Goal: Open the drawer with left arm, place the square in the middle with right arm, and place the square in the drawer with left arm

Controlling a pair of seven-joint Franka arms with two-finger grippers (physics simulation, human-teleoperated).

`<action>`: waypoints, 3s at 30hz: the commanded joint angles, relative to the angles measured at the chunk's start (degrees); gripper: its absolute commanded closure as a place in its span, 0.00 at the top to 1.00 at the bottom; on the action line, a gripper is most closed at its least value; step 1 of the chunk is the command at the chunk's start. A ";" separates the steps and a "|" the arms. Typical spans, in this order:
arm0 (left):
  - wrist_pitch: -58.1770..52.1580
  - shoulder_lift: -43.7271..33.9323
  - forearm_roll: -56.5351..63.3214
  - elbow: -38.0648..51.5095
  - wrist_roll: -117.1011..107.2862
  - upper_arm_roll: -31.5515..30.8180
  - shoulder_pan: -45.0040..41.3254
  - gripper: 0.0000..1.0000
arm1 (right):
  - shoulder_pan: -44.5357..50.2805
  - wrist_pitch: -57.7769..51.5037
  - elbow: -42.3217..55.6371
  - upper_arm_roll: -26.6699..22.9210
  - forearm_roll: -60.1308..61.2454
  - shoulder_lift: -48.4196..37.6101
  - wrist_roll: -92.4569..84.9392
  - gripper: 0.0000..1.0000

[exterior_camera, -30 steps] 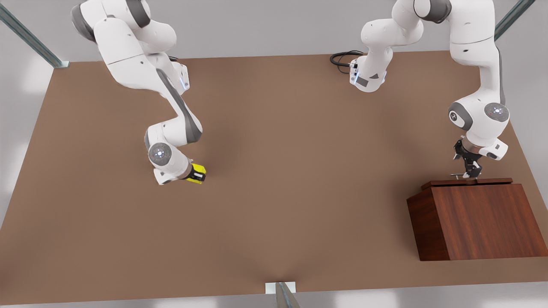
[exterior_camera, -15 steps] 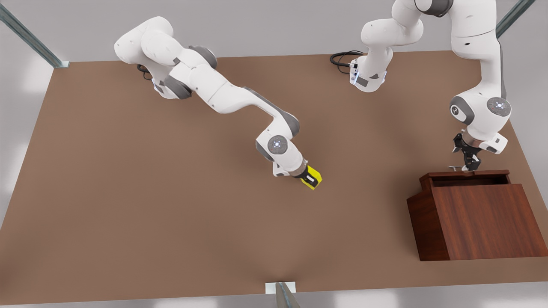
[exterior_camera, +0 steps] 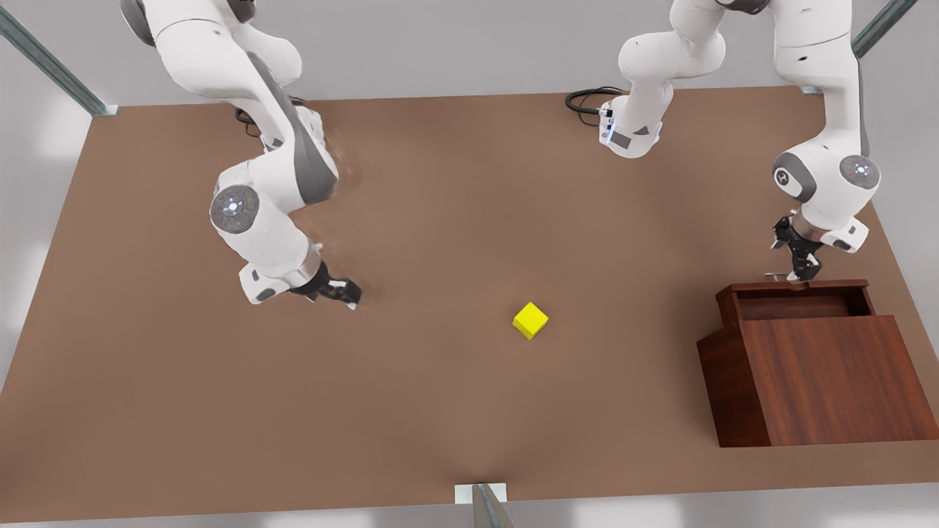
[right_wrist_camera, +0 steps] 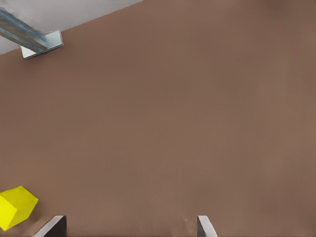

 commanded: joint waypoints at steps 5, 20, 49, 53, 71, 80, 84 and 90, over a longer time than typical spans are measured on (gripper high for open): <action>-1.00 -1.03 1.58 -0.80 -0.09 0.73 0.08 1.00 | -2.88 -22.20 6.41 -9.20 -8.17 -8.59 -18.79 1.00; -8.38 -8.76 6.15 -4.75 -0.09 3.81 -0.10 1.00 | -5.24 -22.91 14.24 -10.62 -6.76 -6.57 -18.09 1.00; -31.59 36.58 -3.43 55.45 82.18 -17.46 -38.94 1.00 | -4.89 -22.12 15.38 -10.18 -5.88 -4.46 -18.18 1.00; -30.19 37.64 -3.43 54.84 83.94 -18.08 -39.29 1.00 | -4.89 -22.12 15.38 -10.18 -5.97 -4.28 -18.18 1.00; -29.22 41.86 -1.41 53.08 85.17 -17.55 -40.17 1.00 | -4.89 -20.71 15.56 -10.09 -5.80 -2.79 -18.00 1.00; -29.04 43.09 -1.76 52.46 85.26 -17.55 -40.17 0.96 | -4.98 -20.45 15.64 -10.18 -4.92 -1.99 -18.53 1.00; -29.31 42.91 -1.67 52.55 85.70 -17.55 -40.17 0.76 | -4.89 -20.28 15.99 -10.18 -5.27 -1.82 -18.18 1.00; -29.31 42.82 -1.14 52.64 85.87 -17.46 -40.26 0.72 | -4.80 -19.13 15.99 -10.18 -6.06 -1.91 -18.44 1.00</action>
